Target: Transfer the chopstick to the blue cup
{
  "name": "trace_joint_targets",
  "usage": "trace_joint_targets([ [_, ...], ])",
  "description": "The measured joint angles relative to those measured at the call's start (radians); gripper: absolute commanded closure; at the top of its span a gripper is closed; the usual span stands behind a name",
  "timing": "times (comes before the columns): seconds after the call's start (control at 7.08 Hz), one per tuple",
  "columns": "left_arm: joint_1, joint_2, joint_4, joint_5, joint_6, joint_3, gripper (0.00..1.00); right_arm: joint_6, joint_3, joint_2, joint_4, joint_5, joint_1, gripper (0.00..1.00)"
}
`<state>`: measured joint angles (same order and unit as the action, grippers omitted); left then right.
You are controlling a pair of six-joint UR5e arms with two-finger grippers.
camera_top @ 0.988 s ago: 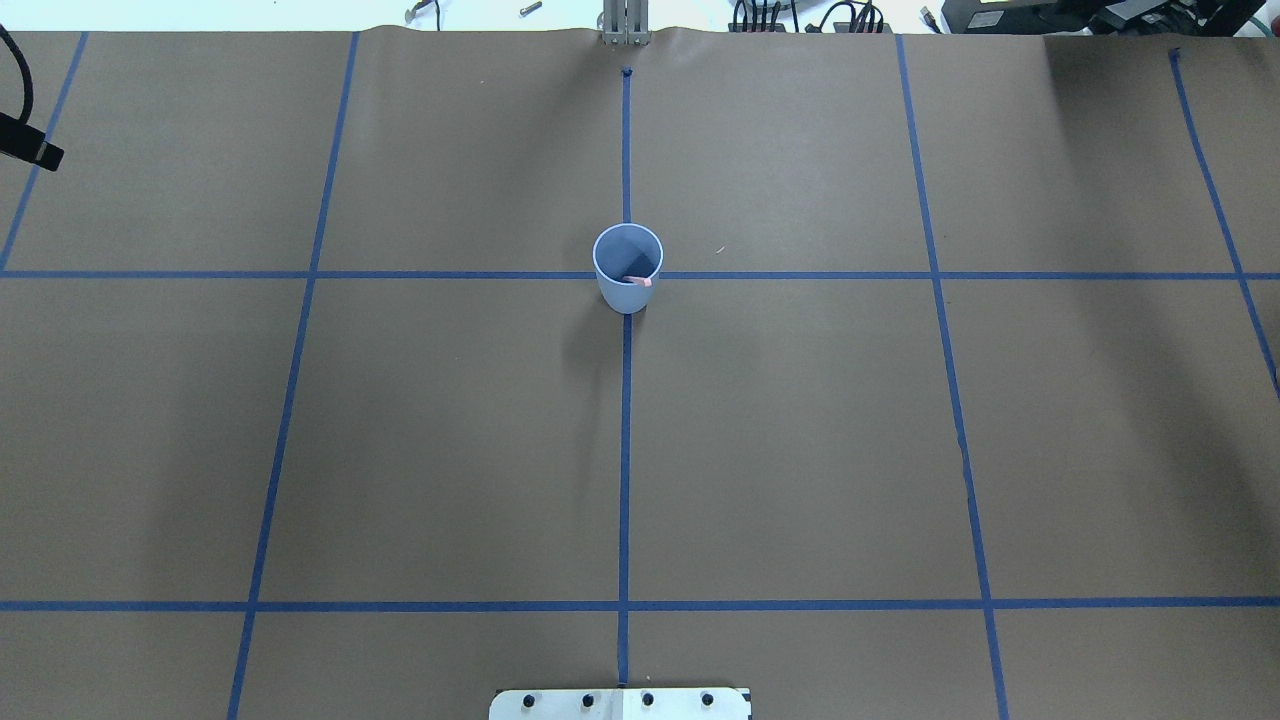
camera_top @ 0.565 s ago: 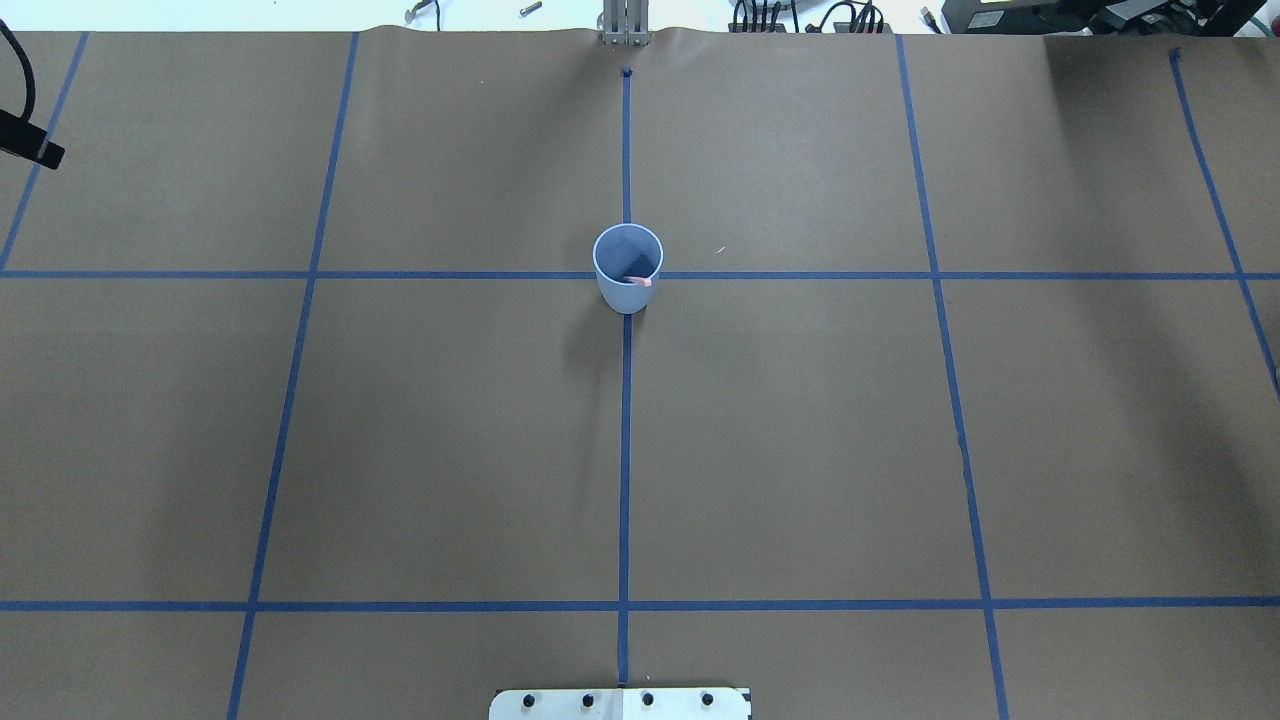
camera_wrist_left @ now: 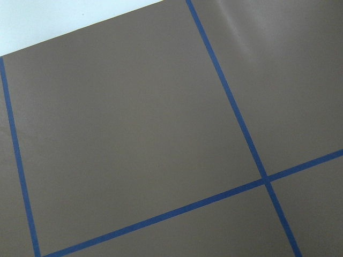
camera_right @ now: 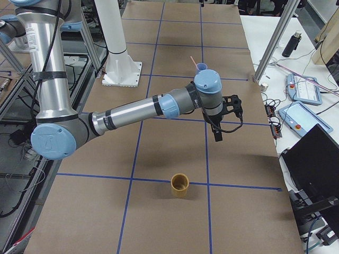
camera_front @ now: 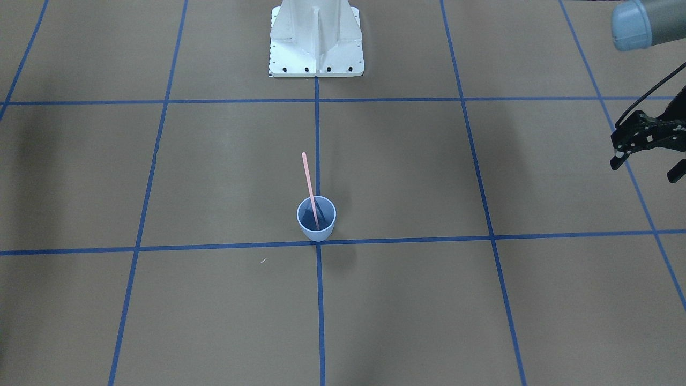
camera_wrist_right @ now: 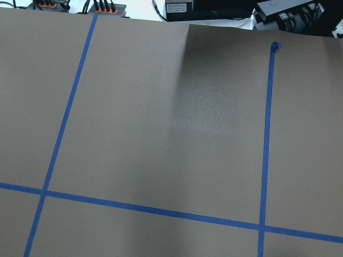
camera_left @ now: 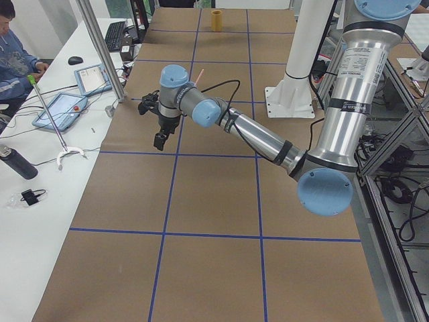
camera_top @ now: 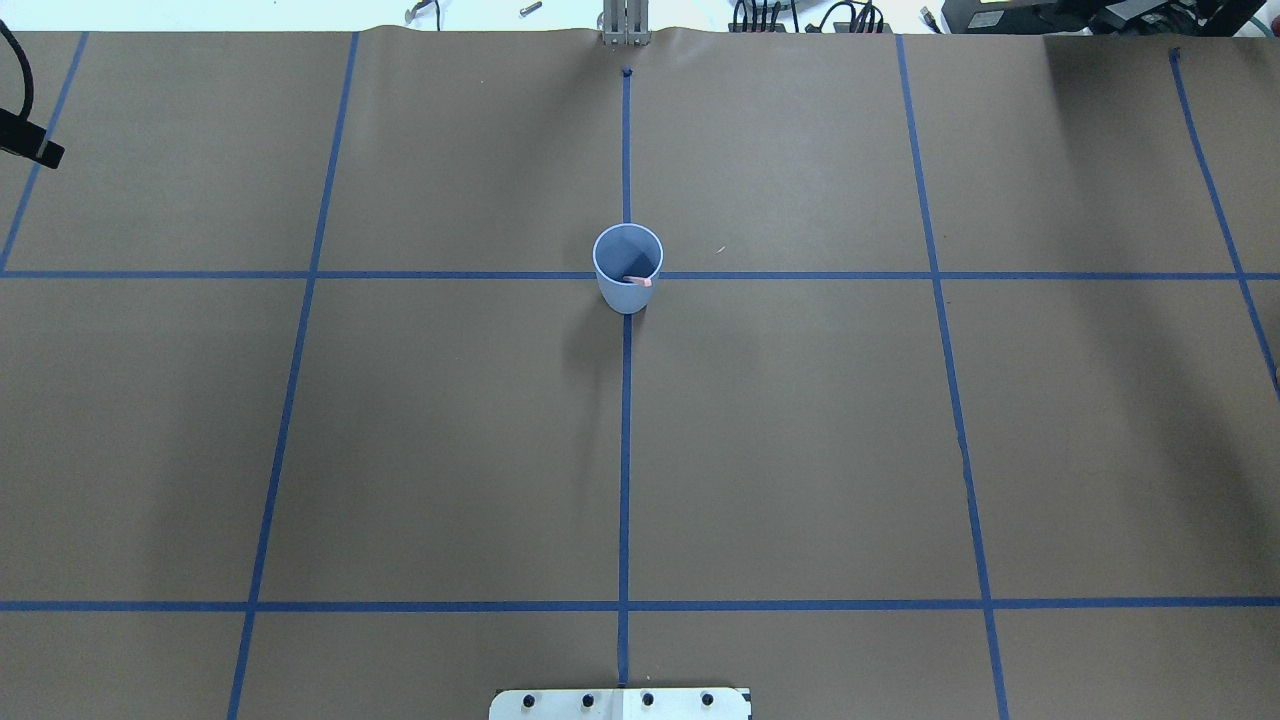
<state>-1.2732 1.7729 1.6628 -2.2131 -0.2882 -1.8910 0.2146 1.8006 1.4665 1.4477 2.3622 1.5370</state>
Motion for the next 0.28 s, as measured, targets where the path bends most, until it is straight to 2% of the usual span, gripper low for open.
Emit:
trace_joint_targets([
  [0.28,0.000,-0.003,0.000,0.000,-0.003,-0.001,0.02,0.000,0.001,0.000,0.000,0.000,0.000,0.00],
])
